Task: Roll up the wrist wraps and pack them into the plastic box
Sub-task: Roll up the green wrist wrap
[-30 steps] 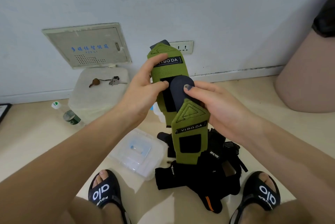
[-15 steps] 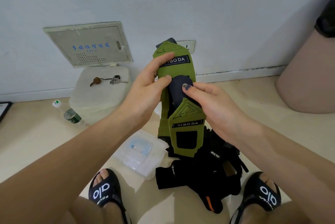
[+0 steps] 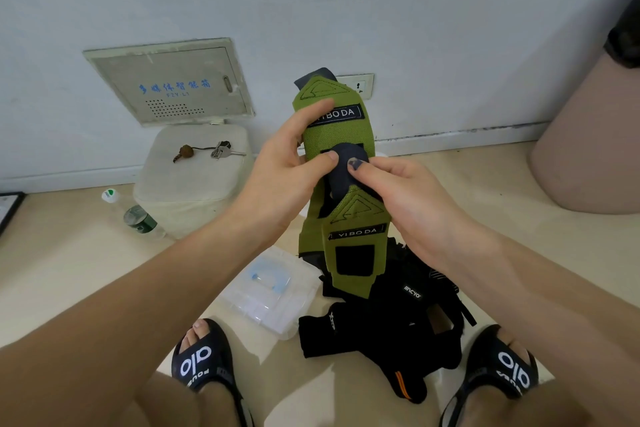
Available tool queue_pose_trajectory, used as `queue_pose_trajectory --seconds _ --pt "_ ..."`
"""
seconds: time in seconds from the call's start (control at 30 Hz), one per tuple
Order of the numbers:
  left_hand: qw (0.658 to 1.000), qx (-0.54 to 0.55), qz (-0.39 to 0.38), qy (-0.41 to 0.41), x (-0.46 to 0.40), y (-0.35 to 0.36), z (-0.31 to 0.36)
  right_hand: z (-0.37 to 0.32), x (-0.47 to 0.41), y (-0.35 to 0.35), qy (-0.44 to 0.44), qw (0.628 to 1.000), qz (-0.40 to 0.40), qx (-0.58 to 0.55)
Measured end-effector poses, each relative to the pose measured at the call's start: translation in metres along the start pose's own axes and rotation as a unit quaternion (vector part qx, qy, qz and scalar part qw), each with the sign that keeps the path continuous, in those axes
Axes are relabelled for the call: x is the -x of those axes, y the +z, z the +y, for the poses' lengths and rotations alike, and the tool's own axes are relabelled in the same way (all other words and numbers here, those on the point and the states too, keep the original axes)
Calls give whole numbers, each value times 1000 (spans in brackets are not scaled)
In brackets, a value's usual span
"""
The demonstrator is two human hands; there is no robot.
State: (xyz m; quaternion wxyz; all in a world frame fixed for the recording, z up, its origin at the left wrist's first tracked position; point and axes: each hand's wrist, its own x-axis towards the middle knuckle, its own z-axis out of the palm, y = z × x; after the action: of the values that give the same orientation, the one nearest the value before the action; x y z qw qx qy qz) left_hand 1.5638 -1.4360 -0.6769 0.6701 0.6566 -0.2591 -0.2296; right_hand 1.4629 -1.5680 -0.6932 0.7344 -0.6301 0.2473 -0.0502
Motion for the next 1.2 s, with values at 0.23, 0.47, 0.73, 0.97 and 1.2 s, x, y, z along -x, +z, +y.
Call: queue_pose_trajectory --seconds 0.23,0.47,0.73,0.97,1.2 --pt "1000 -4 2 1 1 0 0 1 -1 1 0 1000 8 16" --pt "1000 -26 -6 15 2 3 1 0 -1 4 -3 999 22 25" --pt "999 -27 -2 24 0 1 1 -3 1 7 -14 994 47 100" --pt "999 16 35 15 -8 -5 -1 -1 4 8 -24 984 50 168" --pt "997 39 63 5 -12 -9 -1 0 8 7 -40 976 39 213"
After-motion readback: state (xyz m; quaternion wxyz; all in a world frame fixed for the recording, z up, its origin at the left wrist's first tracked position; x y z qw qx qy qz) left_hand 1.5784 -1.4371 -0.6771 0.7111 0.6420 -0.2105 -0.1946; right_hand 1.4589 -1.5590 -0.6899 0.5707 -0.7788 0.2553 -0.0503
